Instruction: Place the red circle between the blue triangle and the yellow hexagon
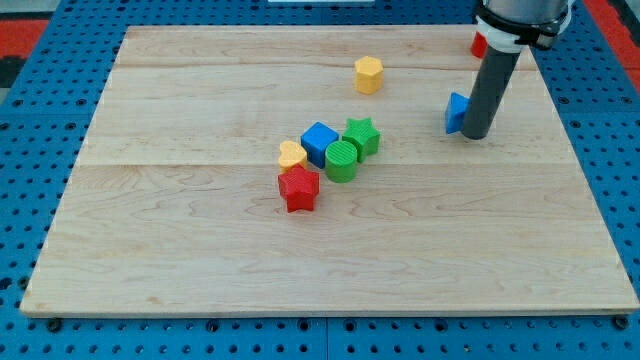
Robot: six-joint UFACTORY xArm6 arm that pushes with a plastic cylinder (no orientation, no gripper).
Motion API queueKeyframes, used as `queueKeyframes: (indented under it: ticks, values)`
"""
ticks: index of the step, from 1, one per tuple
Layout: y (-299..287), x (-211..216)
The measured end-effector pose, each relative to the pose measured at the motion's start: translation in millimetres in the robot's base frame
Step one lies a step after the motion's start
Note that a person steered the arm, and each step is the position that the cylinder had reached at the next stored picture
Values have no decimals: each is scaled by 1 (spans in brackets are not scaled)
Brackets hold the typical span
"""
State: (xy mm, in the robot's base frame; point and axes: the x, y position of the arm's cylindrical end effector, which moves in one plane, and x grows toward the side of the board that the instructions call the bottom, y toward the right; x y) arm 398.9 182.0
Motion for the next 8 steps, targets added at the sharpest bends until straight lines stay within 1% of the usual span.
queueKeyframes:
  ticks: [2,4,8]
  values:
    - [13,13]
    - [45,13]
    - [54,13]
